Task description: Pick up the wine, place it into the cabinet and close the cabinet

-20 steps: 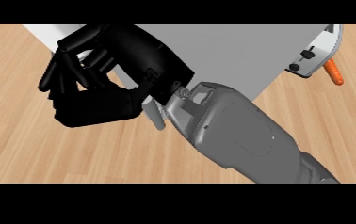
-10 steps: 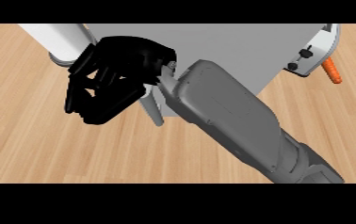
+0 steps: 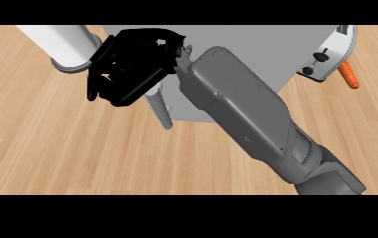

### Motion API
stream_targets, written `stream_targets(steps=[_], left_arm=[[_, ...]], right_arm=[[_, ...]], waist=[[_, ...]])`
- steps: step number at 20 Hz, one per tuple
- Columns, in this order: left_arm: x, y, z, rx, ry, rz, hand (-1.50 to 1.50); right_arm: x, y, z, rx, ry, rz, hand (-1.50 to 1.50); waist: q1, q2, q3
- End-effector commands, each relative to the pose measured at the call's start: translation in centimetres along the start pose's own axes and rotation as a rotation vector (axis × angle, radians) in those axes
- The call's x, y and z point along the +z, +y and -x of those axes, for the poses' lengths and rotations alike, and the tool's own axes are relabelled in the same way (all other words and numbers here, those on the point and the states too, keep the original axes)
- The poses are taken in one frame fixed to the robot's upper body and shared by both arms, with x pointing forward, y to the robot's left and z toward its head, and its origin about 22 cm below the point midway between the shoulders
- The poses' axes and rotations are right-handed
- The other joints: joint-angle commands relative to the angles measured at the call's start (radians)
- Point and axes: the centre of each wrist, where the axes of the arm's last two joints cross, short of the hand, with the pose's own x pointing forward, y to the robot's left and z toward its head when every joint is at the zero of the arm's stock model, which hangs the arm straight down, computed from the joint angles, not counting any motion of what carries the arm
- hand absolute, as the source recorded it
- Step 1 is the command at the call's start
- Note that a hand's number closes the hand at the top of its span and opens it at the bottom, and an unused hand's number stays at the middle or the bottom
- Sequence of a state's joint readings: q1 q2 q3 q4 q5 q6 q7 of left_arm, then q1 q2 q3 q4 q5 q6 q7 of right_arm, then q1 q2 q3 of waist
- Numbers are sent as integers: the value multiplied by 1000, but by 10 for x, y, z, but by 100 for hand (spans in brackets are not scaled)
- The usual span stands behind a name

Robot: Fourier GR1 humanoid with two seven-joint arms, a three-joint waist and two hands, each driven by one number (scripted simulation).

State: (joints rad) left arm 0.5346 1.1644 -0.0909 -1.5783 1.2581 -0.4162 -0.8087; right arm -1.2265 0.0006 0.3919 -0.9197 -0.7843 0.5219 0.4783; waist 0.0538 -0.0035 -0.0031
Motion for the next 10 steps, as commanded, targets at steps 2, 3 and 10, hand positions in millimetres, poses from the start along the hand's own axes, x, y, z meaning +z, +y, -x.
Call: stream_targets(steps=[2,3,10], left_arm=[[13,8,1,43,-47,17,-150],[-4,10,-6,38,-57,28,-150],[-12,-5,-6,44,-59,36,-150]], right_arm=[[9,-28,23,-104,-38,60,150],[8,-31,11,-109,-56,66,150],[42,-57,25,-115,-81,194,150]], waist=[[-1,10,2],[-8,14,2],[-4,16,4]])
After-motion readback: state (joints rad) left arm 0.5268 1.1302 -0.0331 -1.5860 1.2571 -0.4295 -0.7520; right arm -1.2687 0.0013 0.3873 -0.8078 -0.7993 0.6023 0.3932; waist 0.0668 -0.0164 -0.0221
